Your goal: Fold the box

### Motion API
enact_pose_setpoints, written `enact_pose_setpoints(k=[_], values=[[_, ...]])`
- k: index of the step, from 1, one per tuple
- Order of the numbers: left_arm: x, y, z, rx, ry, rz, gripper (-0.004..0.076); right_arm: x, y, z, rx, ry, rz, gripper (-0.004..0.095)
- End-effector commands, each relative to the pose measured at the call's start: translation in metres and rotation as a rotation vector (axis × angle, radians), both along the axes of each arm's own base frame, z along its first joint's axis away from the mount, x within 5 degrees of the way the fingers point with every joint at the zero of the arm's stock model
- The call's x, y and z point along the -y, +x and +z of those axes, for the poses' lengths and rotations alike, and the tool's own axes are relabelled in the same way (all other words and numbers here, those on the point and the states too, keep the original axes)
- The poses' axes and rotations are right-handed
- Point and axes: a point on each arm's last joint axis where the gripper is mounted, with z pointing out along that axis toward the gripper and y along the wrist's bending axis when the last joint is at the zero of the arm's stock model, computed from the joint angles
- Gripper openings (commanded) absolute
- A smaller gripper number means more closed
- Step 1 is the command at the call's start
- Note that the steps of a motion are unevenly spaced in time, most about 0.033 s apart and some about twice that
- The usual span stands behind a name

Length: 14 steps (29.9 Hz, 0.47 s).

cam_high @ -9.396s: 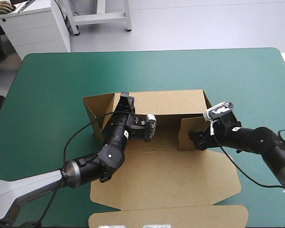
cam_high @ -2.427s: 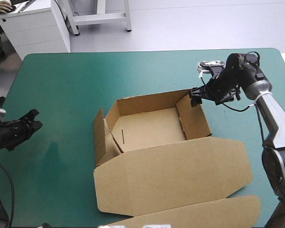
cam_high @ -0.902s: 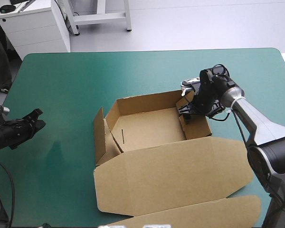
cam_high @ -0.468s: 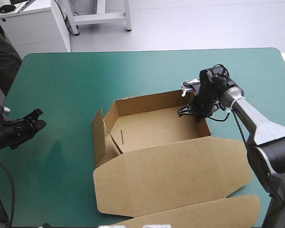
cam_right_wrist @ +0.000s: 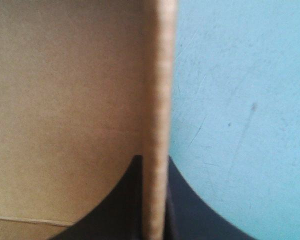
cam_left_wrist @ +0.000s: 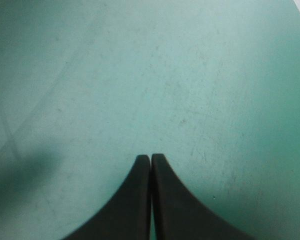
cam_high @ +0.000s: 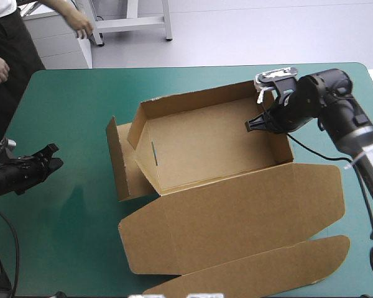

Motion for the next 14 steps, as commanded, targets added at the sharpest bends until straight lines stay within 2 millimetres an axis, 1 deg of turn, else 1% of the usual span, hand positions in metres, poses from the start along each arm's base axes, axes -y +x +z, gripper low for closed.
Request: enact_pose_setpoints(k=[1,3,5,7,10,12,14], values=[[0.004,0.001,0.018,0.07,-0.002,-0.009,-0.001,0.012,-0.037,0.047,0.137,0.052,0.01,-0.0002],[0.003,0.001,0.018,0.073,0.005,-0.011,-0.001,0.016,-0.047,0.057,0.187,0.06,0.021,-0.0002],[0.003,0.001,0.018,0.082,0.03,-0.032,-0.001,0.018,-0.054,0.063,0.21,0.068,0.019,-0.0001],[0.003,0.001,0.018,0.092,0.056,-0.053,-0.0008,0.019,-0.056,0.066,0.221,0.072,0.019,-0.0001],[0.005,0.001,0.018,0.112,0.1,-0.106,-0.0003,0.019,-0.055,0.067,0.239,0.078,0.018,-0.0001],[0.006,0.001,0.018,0.127,0.125,-0.152,0.0036,0.018,-0.054,0.069,0.261,0.086,0.018,-0.0001],[0.008,0.0,0.018,0.139,0.135,-0.178,0.0128,0.018,-0.053,0.07,0.28,0.093,0.019,-0.0008]])
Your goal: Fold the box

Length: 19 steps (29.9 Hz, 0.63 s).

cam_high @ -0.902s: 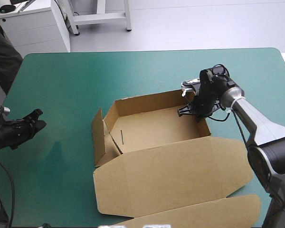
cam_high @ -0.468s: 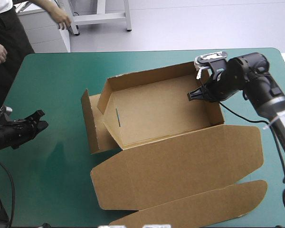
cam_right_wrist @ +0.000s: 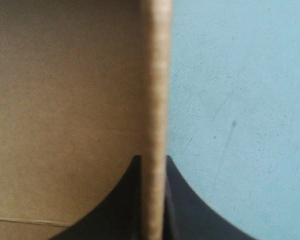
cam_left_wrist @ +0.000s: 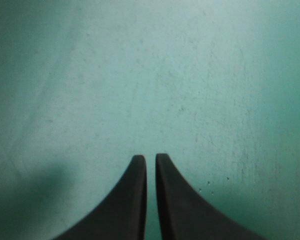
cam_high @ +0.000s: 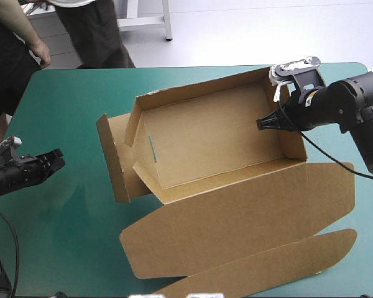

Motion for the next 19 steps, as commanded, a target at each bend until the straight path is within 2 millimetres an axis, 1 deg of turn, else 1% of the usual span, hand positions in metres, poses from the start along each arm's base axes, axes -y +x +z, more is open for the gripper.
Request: enact_pose_setpoints(k=[1,5,6,7,8,11,14,17,19], values=[[0.005,0.001,0.018,0.086,0.009,-0.044,0.0178,0.002,-0.008,0.023,0.136,0.057,0.003,-0.0018],[0.005,0.002,0.019,0.09,0.006,-0.035,0.0478,0.002,-0.007,0.025,0.161,0.056,0.012,-0.002],[0.005,0.002,0.019,0.091,0.0,-0.031,0.0535,0.002,-0.006,0.025,0.167,0.057,0.013,-0.002],[0.005,0.002,0.019,0.092,-0.002,-0.032,0.0572,0.002,-0.006,0.026,0.17,0.057,0.014,-0.002],[0.007,0.003,0.019,0.095,-0.006,-0.036,0.0587,0.002,-0.006,0.026,0.17,0.06,0.018,-0.002],[0.016,0.006,0.02,0.099,-0.009,-0.068,0.0582,-0.003,-0.008,0.026,0.165,0.085,0.069,-0.002],[0.029,0.009,0.02,0.102,-0.017,-0.113,0.058,-0.009,-0.009,0.027,0.166,0.137,0.105,-0.002],[0.049,0.013,0.022,0.109,-0.052,-0.183,0.058,-0.011,-0.005,0.027,0.176,0.149,0.108,-0.002],[0.063,0.015,0.023,0.114,-0.077,-0.231,0.058,-0.012,0.0,0.023,0.161,0.147,0.108,-0.002]])
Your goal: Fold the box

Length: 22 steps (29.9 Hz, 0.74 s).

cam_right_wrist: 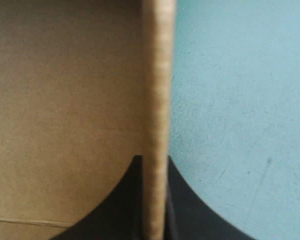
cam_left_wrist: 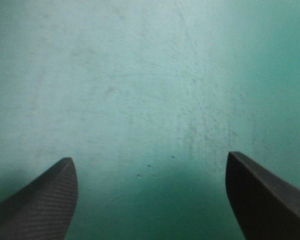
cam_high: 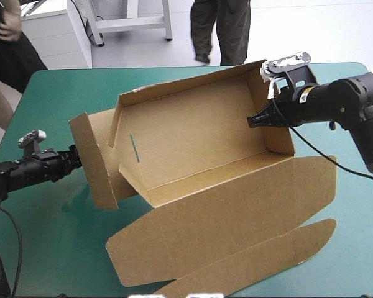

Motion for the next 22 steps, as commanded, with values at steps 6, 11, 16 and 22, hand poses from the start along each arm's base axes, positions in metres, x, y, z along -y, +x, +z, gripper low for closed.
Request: enact_pose_setpoints(k=[6,11,16,22], values=[[0.055,0.003,0.027,0.122,-0.14,-0.209,0.058,-0.004,0.017,0.002,0.06,0.027,-0.014,-0.002],[0.067,-0.002,0.037,0.197,-0.218,-0.342,0.058,0.002,0.037,-0.01,0.031,0.04,-0.075,-0.002],[0.073,-0.006,0.045,0.247,-0.302,-0.41,0.058,0.015,0.05,-0.017,0.021,0.046,-0.129,-0.002],[0.079,-0.009,0.061,0.384,-0.424,-0.469,0.058,0.02,0.054,-0.02,0.024,0.017,-0.149,-0.002]])
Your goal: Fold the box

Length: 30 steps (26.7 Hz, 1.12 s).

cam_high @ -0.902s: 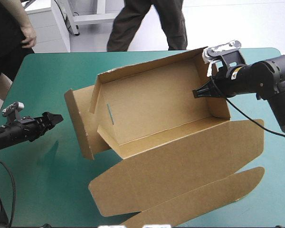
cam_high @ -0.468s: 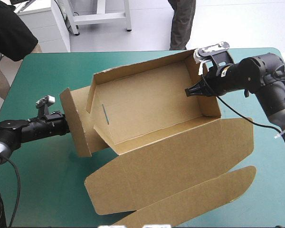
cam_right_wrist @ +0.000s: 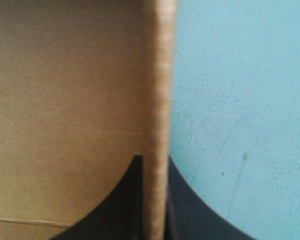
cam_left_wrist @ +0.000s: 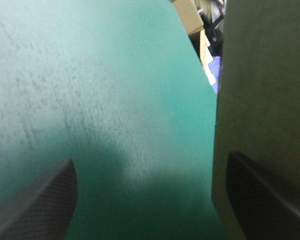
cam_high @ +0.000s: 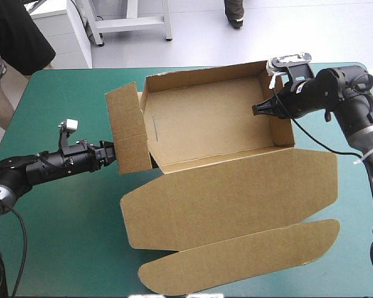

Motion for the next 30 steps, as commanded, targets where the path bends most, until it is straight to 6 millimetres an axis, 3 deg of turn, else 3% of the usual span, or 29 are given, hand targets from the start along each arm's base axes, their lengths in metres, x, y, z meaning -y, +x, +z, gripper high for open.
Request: enact_pose_setpoints(k=[1,7,19,30], values=[[0.008,-0.005,0.033,0.134,-0.162,-0.049,0.058,0.003,-0.006,0.023,0.114,0.038,-0.015,-0.002],[0.023,-0.002,0.048,0.197,-0.143,-0.119,0.058,0.003,-0.006,0.024,0.116,0.04,-0.015,-0.002],[0.064,-0.002,0.098,0.253,-0.117,-0.301,0.058,0.004,-0.006,0.023,0.117,0.032,-0.017,-0.002],[0.073,-0.002,0.111,0.239,-0.233,-0.295,0.058,0.005,-0.005,0.024,0.121,0.024,-0.026,-0.0017]])
